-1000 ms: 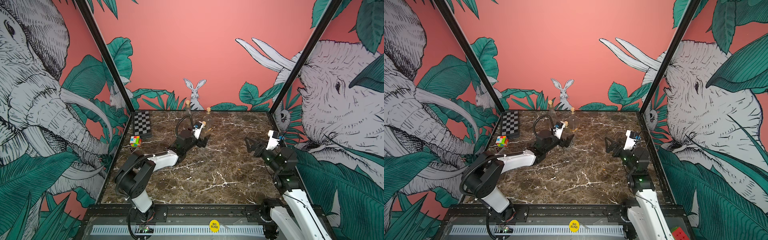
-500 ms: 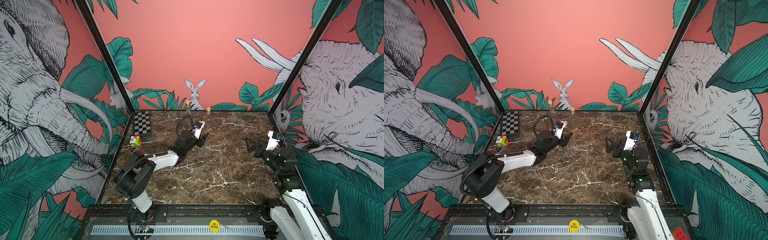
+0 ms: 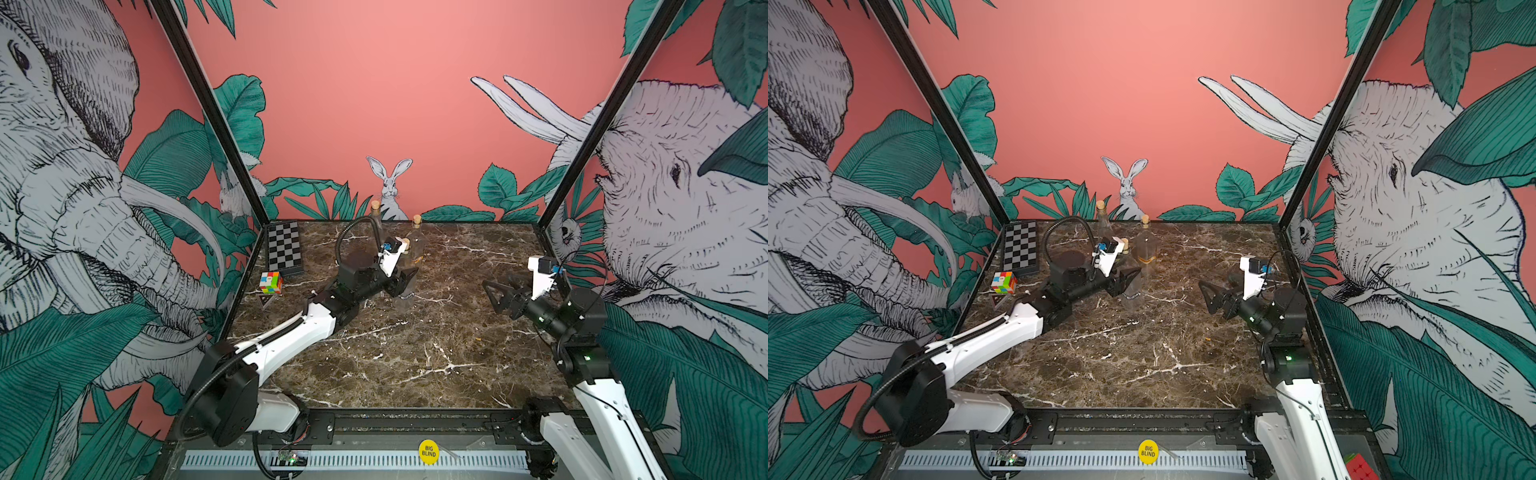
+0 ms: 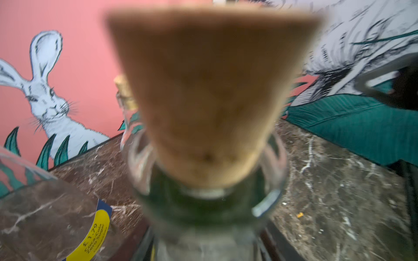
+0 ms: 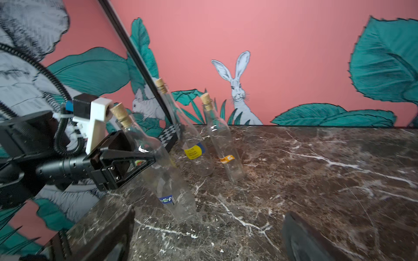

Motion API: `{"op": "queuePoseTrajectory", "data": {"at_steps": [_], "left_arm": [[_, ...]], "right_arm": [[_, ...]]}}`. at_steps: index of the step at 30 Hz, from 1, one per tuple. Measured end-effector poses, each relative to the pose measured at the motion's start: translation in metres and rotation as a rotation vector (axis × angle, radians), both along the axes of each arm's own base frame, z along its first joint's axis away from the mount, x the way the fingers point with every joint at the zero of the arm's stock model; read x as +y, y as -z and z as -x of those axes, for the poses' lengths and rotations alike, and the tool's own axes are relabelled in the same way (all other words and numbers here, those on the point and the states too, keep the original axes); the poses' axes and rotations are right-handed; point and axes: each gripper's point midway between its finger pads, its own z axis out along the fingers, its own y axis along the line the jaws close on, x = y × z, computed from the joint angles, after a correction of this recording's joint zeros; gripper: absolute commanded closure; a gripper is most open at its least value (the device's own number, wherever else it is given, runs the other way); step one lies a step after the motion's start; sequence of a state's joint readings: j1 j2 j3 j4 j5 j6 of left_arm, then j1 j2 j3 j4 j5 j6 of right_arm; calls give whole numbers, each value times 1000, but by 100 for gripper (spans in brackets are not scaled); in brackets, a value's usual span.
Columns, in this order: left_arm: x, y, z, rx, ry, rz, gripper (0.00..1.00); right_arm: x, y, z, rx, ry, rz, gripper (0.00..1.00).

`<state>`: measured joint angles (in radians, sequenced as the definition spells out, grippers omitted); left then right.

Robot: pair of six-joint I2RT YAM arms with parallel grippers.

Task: Remove the label from the bottle
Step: Pick up the bottle from the center of the board.

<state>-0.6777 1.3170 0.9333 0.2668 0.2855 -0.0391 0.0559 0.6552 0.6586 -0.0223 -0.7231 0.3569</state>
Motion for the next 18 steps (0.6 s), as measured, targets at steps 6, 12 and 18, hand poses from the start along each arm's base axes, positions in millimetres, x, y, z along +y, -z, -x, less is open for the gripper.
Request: {"op": "queuePoseTrajectory", "data": {"at_steps": [6,12,18], "left_arm": [[-8,-24,16,72,102,36,100],[-11,-48,13,166,91,73,100],[-3,-52,3,267,-9,110,100]], "right_arm": [[28,-4,21,13,-195,-44,3],[61,3,46,28,-353,-22,9],[88,16,66,17,-440,92,20]]}}
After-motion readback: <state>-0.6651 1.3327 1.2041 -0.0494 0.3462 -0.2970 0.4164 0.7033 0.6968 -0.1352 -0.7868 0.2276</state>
